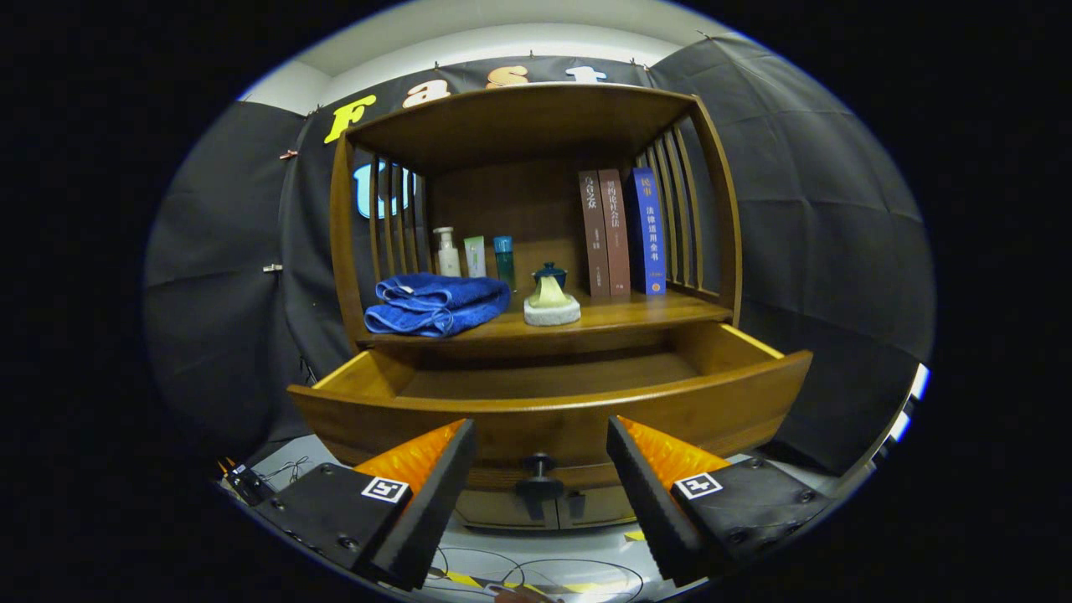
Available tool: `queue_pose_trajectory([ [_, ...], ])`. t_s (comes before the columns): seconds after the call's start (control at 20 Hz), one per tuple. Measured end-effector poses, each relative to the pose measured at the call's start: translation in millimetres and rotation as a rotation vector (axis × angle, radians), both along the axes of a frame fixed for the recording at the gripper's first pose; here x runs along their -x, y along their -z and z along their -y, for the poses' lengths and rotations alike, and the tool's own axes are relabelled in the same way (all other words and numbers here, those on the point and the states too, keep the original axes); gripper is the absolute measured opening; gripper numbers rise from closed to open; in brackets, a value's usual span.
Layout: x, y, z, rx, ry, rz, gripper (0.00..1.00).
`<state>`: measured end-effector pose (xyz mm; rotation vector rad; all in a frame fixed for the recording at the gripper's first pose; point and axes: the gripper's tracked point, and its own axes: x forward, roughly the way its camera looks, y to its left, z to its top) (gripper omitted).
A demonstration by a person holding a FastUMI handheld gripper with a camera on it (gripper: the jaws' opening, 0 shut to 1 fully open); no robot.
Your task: Pull open the drawer, take out the items inside it, and place them on the countertop above the cabinet.
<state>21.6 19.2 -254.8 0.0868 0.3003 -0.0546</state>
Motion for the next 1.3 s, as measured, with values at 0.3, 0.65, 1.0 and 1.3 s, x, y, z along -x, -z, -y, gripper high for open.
queue_pose_trajectory([
  [0.3,-14,38,3,-0.001,0.018,-0.05,1.0],
  [0.65,-24,46,4,-0.006,0.026,-0.055,1.0],
  [1.0,-48,46,7,-0.001,0.023,-0.05,0.99],
  [1.3,-81,51,11,0.002,0.017,-0.053,1.0],
])
